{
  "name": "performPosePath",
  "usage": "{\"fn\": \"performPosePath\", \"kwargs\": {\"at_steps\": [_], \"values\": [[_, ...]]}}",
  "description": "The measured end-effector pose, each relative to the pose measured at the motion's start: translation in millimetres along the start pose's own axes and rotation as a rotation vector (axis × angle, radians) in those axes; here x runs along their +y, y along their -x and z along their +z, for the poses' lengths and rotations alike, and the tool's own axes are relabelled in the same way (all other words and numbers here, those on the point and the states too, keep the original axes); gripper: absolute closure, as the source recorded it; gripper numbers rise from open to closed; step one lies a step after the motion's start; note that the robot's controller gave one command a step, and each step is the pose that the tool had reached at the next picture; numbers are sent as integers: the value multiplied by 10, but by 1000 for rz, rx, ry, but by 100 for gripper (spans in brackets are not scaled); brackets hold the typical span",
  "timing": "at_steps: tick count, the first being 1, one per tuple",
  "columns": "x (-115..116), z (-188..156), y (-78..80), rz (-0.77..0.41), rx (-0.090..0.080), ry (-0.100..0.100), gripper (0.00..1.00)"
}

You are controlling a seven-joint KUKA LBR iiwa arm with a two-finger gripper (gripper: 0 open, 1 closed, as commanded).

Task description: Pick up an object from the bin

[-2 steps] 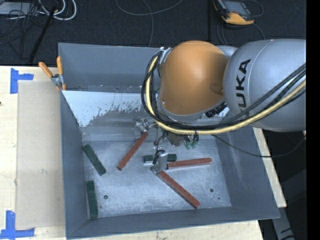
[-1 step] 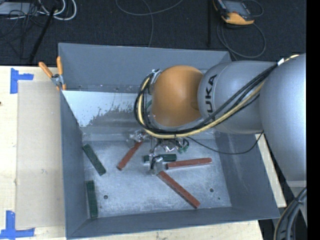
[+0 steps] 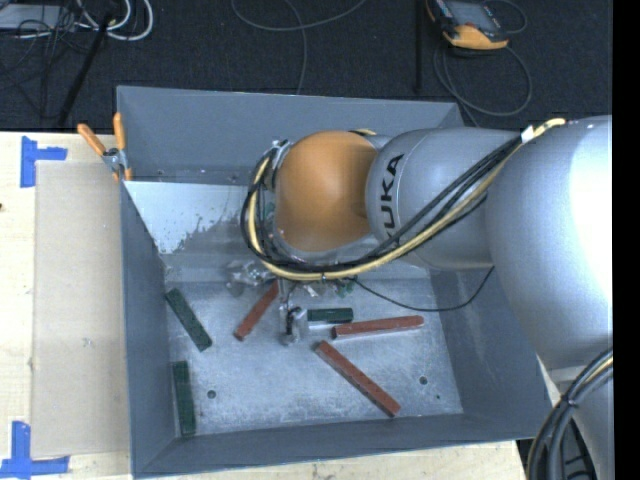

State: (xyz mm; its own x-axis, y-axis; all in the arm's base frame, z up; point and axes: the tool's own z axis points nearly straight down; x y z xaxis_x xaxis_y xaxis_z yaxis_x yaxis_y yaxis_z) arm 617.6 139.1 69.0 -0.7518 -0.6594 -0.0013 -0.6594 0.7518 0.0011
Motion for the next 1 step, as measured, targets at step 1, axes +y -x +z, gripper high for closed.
{"fn": "performPosePath", "kwargs": {"at_steps": [1], "values": [[-5, -9, 1, 4, -1, 0, 100]]}}
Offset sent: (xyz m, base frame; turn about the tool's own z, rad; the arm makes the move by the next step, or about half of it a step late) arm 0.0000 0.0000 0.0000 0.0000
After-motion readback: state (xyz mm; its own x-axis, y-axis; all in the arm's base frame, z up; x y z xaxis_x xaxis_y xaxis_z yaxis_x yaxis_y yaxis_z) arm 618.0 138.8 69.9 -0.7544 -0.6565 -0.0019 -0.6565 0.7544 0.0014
